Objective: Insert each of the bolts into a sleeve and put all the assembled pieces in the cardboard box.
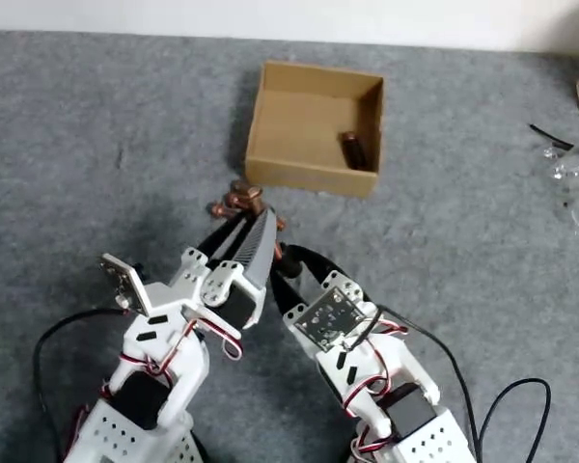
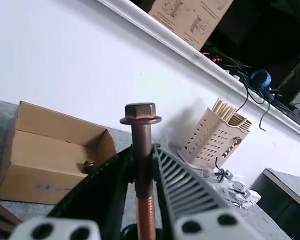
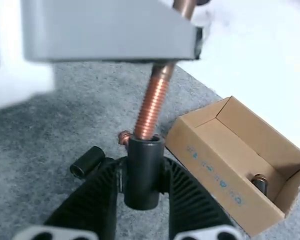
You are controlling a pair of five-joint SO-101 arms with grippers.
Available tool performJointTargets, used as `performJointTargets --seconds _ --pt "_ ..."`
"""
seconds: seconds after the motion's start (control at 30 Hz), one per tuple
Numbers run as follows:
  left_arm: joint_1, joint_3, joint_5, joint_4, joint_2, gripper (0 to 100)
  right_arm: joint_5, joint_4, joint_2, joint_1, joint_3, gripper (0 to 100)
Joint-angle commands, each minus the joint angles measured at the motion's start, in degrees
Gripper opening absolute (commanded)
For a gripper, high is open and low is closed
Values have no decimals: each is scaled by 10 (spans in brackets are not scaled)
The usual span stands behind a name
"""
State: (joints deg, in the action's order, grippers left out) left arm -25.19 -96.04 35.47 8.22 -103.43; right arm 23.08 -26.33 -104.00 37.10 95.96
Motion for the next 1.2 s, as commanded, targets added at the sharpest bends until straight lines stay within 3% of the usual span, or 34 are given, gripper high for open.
performJointTargets --seconds 0.0,1.17 --pt "-7 -11 2 -12 4 6 6 21 -12 -6 54 5" --pt "14 -12 -1 40 3 6 8 20 -12 12 48 5"
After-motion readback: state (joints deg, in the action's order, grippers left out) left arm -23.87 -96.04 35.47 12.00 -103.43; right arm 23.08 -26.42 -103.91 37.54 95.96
